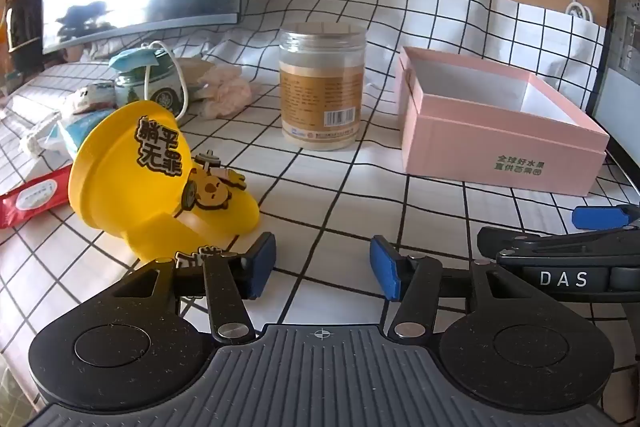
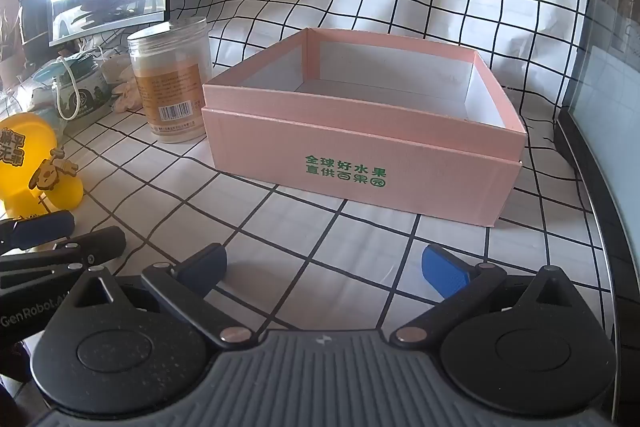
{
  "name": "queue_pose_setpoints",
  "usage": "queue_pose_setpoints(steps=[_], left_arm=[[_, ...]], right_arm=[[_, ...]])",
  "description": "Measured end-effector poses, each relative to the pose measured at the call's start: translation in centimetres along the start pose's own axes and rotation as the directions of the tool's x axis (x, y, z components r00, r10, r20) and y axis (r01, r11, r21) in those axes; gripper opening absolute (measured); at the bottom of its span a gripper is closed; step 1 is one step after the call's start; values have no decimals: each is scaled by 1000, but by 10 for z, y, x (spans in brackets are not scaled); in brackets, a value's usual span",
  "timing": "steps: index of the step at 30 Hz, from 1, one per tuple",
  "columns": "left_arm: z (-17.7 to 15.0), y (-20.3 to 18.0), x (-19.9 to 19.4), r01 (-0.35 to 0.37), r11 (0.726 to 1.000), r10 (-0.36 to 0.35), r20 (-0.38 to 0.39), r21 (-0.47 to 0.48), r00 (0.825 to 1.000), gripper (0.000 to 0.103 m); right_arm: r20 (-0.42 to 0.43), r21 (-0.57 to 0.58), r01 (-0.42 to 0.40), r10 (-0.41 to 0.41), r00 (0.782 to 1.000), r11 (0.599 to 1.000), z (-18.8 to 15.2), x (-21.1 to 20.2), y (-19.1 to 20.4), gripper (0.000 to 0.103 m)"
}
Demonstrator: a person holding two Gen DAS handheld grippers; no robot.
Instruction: Organize soft objects
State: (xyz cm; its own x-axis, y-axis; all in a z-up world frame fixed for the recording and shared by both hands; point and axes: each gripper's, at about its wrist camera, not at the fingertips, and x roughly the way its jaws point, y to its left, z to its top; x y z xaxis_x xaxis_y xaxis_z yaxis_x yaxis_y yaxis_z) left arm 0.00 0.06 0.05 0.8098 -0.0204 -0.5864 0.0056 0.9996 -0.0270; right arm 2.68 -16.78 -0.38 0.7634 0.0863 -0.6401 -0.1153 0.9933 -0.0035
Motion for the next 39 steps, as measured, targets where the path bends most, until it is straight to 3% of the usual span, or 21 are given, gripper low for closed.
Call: queue_pose_setpoints(steps=[39], left_arm=[[0,-2,0,-16,1000,16,0,23,1000,58]], right_arm=[[0,0,0,0,1000,1000,0,0,0,103]])
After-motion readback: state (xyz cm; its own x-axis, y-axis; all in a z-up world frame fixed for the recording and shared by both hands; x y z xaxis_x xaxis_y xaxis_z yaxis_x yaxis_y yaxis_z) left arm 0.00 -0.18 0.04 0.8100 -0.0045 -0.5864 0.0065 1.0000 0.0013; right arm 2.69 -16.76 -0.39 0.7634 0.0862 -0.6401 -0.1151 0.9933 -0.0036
